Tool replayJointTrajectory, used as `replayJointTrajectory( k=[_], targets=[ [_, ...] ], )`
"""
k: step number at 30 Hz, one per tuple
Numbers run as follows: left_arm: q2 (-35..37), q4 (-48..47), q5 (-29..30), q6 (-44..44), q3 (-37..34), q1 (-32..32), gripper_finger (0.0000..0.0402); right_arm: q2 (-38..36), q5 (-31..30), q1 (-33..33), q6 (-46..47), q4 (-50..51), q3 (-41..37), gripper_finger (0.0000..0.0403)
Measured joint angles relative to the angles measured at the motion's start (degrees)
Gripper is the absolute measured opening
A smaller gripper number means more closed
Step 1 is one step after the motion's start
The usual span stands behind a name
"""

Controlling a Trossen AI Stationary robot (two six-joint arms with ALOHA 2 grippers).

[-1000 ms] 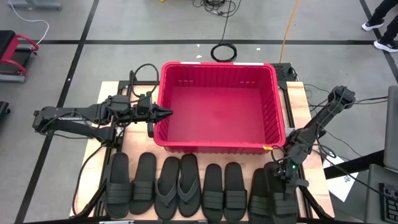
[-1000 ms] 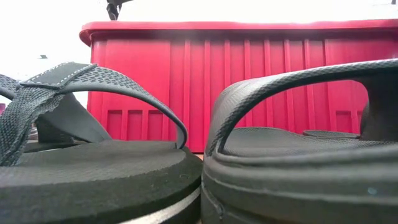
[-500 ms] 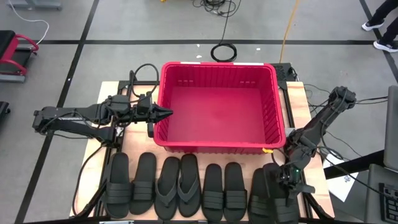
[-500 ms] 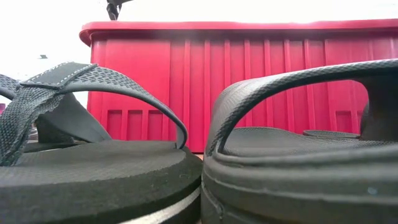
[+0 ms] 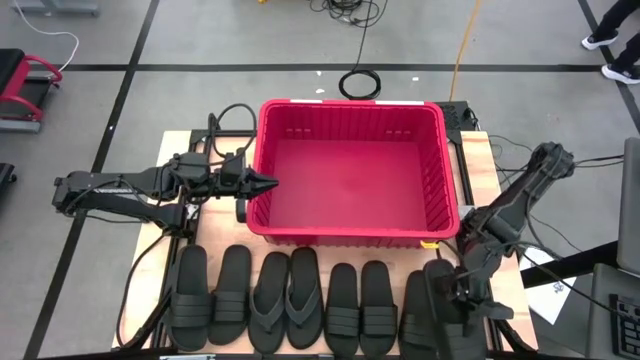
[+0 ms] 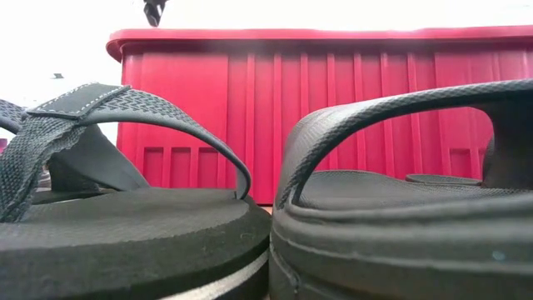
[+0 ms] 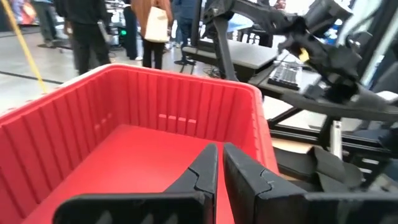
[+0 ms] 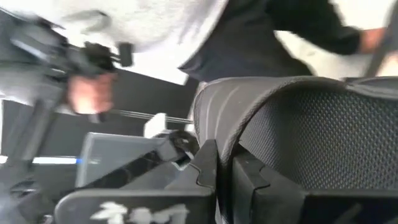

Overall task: Pick and place slides into bin
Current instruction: Put the slide into the bin

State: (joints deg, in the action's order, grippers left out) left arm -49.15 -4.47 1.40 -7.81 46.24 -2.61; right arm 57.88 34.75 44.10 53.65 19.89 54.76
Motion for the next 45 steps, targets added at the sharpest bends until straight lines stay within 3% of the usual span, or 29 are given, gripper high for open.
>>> replayJointTrajectory(
  k=[13,20,31,45],
  targets=[
    [0.0,-0.02,-1.52,0.17,0.0,0.0,0.0026,4.16,-1.41,-20.8,-28.09,52.31,29.81,0.0002],
    [0.0,-0.02,-1.52,0.15,0.0,0.0,0.0026,8.42,-1.85,-31.58,-44.97,69.75,40.66,0.0002],
    [0.0,0.02,-1.43,0.09,0.02,0.0,0.0026,16.37,6.06,-49.38,-64.28,70.0,51.09,0.0002],
    [0.02,-0.07,-1.41,-0.37,0.02,0.02,0.0026,24.65,1.0,-69.89,-78.67,70.12,55.89,0.0004]
  ],
)
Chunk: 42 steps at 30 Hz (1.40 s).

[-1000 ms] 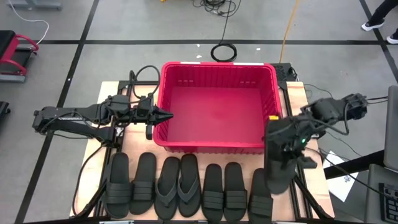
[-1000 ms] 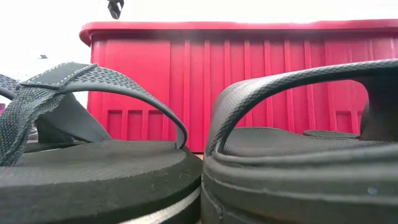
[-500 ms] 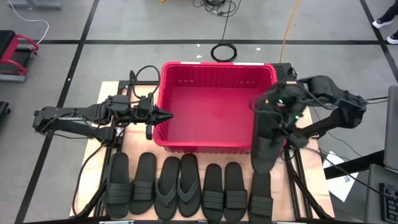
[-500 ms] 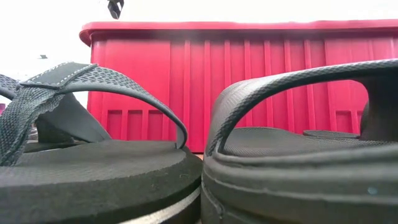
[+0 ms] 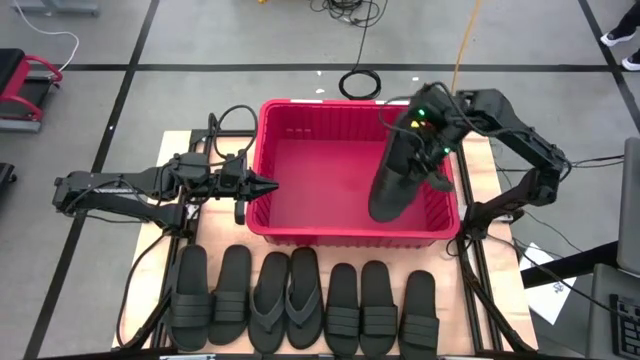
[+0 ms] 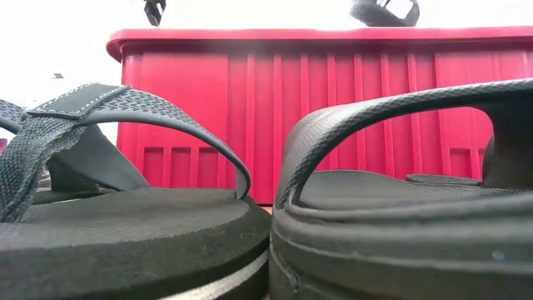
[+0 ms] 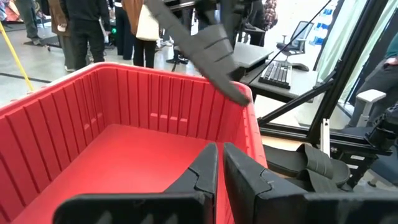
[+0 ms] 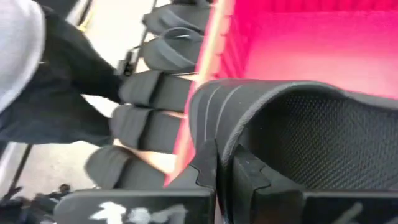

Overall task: Pick and place slides into bin
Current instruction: Put the slide into the bin

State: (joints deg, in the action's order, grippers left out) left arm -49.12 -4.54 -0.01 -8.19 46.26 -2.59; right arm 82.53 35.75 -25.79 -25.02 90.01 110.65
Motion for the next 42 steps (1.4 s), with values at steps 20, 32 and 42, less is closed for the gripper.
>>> replayJointTrajectory(
  k=[20,32,42],
  targets=[
    [0.0,-0.02,-0.07,0.42,0.0,0.0,0.0026,9.18,-9.18,-17.81,-21.11,0.08,-11.69,0.0004],
    [-0.02,0.0,0.38,0.33,0.0,0.0,0.0026,9.22,-13.04,-18.15,-27.63,-0.56,-22.47,0.0004],
    [-0.01,0.0,1.51,0.39,0.0,0.0,0.0026,9.22,-7.23,-20.13,-26.35,-5.12,-29.95,0.0004]
  ],
)
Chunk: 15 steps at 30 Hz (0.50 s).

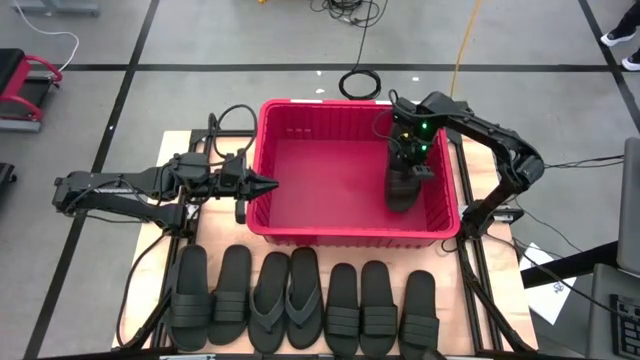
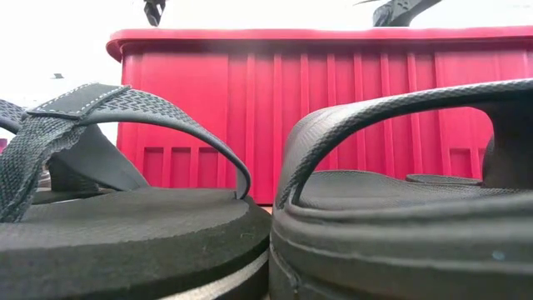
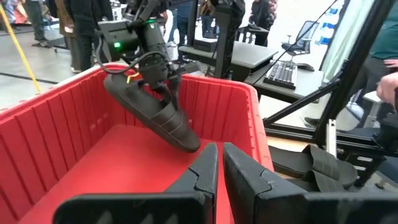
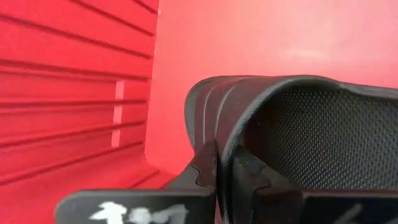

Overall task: Pick and place slides into bin
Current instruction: Put the slide into the bin

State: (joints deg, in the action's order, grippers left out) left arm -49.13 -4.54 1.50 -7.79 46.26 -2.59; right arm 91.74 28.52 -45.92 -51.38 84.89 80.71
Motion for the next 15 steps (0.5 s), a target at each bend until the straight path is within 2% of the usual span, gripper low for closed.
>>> replayJointTrajectory(
  k=[5,10,15],
  targets=[
    [0.01,0.0,0.56,0.25,0.0,0.0,0.0026,0.0,0.1,-1.85,-0.12,-0.93,-2.26,0.0004],
    [0.01,0.0,0.59,0.69,0.0,0.0,0.0026,0.0,-6.24,-2.59,2.1,-3.9,-4.21,0.0004],
    [0.01,0.0,0.63,1.29,0.0,0.0,0.0026,0.0,-6.42,-2.55,1.21,-4.79,-5.64,0.0004]
  ],
)
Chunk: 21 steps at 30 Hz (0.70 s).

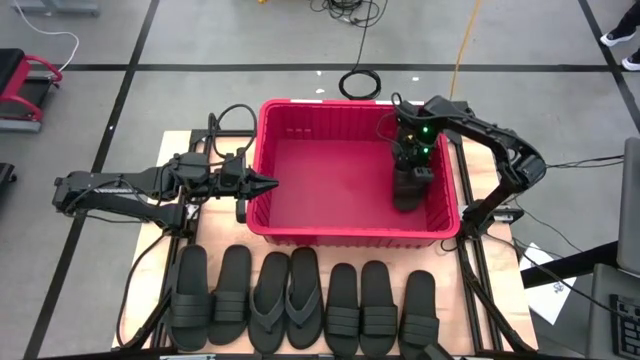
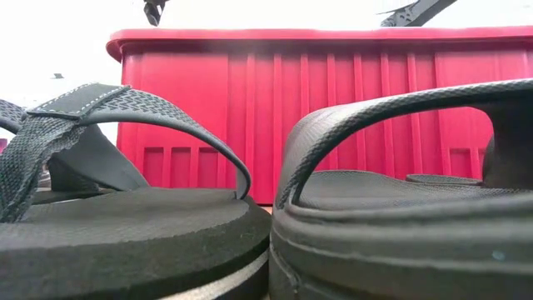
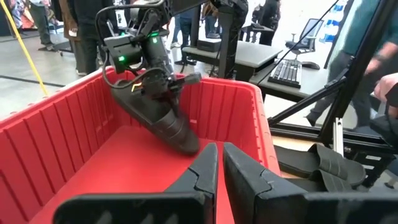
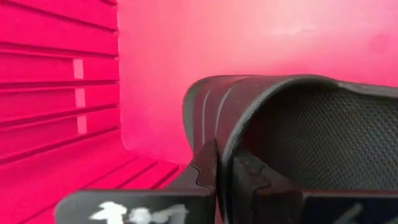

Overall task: Pick and place slides into bin
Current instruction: Put the slide into the bin

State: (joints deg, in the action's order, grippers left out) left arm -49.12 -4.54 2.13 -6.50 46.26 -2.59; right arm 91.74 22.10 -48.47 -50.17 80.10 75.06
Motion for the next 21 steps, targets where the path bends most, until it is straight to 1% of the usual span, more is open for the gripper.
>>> replayJointTrajectory(
  k=[2,5,9,14,21],
  targets=[
    [-0.02,0.0,0.02,0.0,0.0,-0.01,0.0026,0.0,-0.82,0.04,0.22,-0.85,-0.51,0.0004],
    [0.0,0.0,0.02,0.02,0.0,0.0,0.0026,0.0,-0.29,0.01,-1.02,-1.48,-1.58,0.0004],
    [-0.02,0.0,0.04,0.06,0.0,-0.02,0.0026,-0.05,3.06,-0.78,-4.36,-1.88,-3.48,0.0004],
    [0.0,0.0,0.7,0.15,0.0,0.0,0.0026,3.16,10.05,-1.76,-4.37,1.63,-4.34,0.0004],
    [-0.02,0.0,0.94,-0.07,0.0,-0.07,0.0026,8.38,9.76,-1.84,-5.04,1.35,-4.26,0.0004]
  ],
)
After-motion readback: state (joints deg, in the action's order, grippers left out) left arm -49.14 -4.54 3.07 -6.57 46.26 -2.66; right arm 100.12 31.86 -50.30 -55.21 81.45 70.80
